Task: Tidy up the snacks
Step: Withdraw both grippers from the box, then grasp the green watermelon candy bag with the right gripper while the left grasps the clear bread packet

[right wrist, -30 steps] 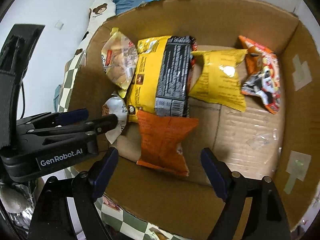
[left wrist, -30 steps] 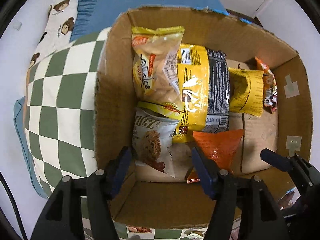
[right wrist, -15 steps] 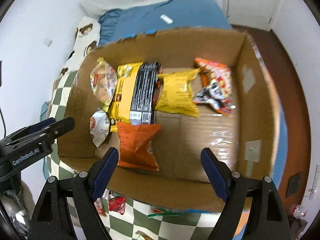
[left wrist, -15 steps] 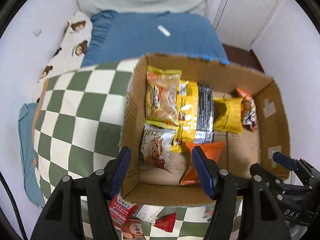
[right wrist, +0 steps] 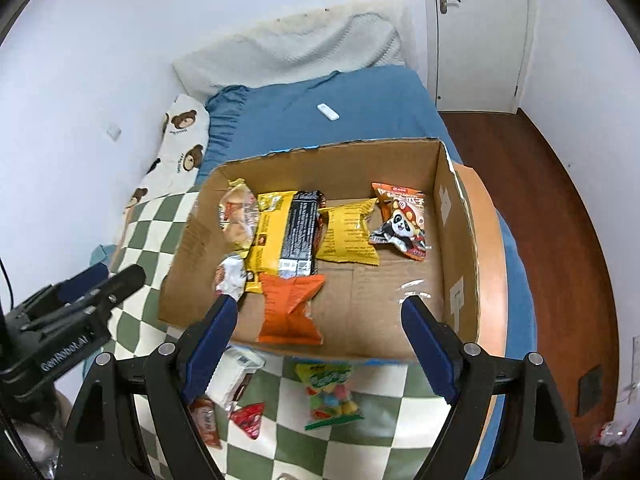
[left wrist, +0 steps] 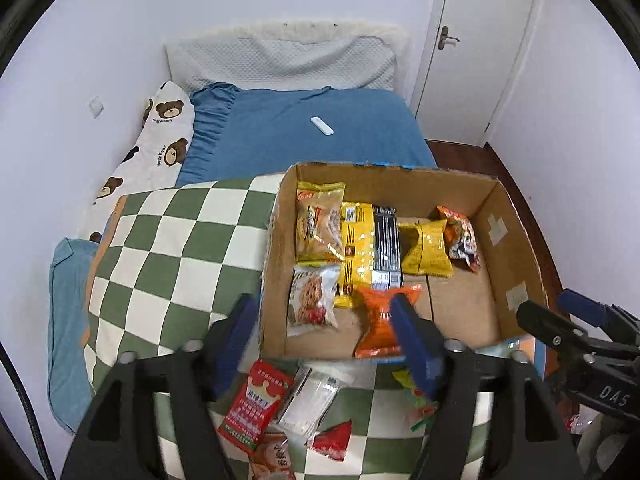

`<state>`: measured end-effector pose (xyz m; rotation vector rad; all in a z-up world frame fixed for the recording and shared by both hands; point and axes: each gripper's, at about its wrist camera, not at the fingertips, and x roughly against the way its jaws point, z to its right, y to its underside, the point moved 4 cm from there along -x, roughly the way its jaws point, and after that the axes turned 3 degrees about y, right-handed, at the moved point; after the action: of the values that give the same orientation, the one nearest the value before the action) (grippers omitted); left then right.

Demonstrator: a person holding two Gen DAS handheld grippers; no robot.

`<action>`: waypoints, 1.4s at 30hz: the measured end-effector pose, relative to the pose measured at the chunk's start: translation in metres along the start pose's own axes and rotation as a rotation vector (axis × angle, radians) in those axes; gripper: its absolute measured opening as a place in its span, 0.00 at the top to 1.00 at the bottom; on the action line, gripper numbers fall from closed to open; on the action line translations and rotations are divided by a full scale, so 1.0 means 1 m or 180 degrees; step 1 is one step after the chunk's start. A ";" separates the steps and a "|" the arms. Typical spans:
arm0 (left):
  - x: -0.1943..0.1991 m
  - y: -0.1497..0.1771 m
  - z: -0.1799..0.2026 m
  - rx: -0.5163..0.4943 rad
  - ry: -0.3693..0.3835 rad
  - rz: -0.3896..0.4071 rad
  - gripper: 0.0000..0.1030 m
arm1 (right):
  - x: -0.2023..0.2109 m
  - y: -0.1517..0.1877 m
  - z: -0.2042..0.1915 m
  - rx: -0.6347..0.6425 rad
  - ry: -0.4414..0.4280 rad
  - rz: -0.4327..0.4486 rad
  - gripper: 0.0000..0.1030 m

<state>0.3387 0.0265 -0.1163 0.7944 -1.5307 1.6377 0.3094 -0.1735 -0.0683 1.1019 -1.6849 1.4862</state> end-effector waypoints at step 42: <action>-0.168 0.179 -0.013 0.0175 0.0163 -0.1756 0.45 | -0.145 0.201 0.017 0.0132 0.0211 -0.1420 0.49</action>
<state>0.2764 0.0197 -0.3540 1.0813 -1.1015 1.2775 0.1974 -0.1609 -0.2898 1.3308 -1.2611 1.2572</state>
